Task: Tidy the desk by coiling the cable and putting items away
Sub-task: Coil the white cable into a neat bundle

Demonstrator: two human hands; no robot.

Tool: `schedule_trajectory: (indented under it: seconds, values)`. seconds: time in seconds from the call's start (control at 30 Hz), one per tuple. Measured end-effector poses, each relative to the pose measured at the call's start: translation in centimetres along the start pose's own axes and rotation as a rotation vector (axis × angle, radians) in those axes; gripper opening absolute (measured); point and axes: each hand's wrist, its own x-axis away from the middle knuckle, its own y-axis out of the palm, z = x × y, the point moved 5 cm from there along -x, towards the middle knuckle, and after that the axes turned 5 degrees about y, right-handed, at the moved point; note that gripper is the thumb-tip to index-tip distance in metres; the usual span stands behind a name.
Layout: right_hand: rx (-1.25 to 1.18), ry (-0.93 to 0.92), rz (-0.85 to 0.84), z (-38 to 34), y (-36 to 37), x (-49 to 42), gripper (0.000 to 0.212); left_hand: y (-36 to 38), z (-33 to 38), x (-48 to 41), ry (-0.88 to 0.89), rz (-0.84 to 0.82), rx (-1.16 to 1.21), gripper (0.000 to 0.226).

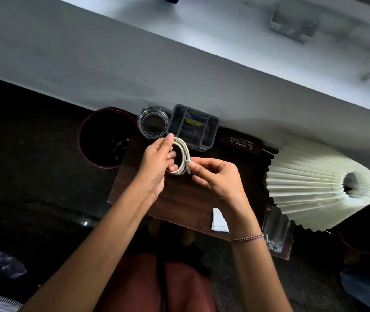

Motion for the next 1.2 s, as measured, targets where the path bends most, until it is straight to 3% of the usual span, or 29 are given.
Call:
schedule_trajectory:
  seconds: [0.13, 0.3, 0.5, 0.8, 0.97, 1.1, 1.2]
  values:
    - [-0.100, 0.021, -0.018, 0.7, 0.4, -0.1, 0.006, 0.1, -0.1, 0.2, 0.016, 0.024, 0.002, 0.028]
    - [-0.139, 0.001, -0.073, 1.0, 0.6, -0.2, 0.031, 0.2, -0.3, 0.7, 0.053, 0.015, -0.038, 0.030]
    - [-0.064, 0.072, -0.125, 1.6, 0.2, -0.7, 0.015, -0.3, -0.8, 1.3, 0.128, 0.052, -0.149, 0.031]
    - [-0.024, 0.024, 0.106, 3.3, 1.2, -1.1, 0.009, 0.0, -0.8, 3.2, 0.482, 0.103, -0.737, 0.029]
    - [-0.062, -0.065, 0.245, 4.2, 1.9, -0.7, 0.013, 0.9, -0.5, 3.7, 0.560, 0.065, -0.762, 0.027]
    - [-0.068, -0.123, 0.318, 4.7, 2.3, -0.5, 0.009, 0.8, -1.1, 3.2, 0.469, 0.108, -0.660, 0.033]
    - [0.060, -0.166, 0.394, 4.5, 2.8, -0.3, 0.005, 0.8, -1.3, 3.3, 0.440, 0.125, -0.619, 0.030]
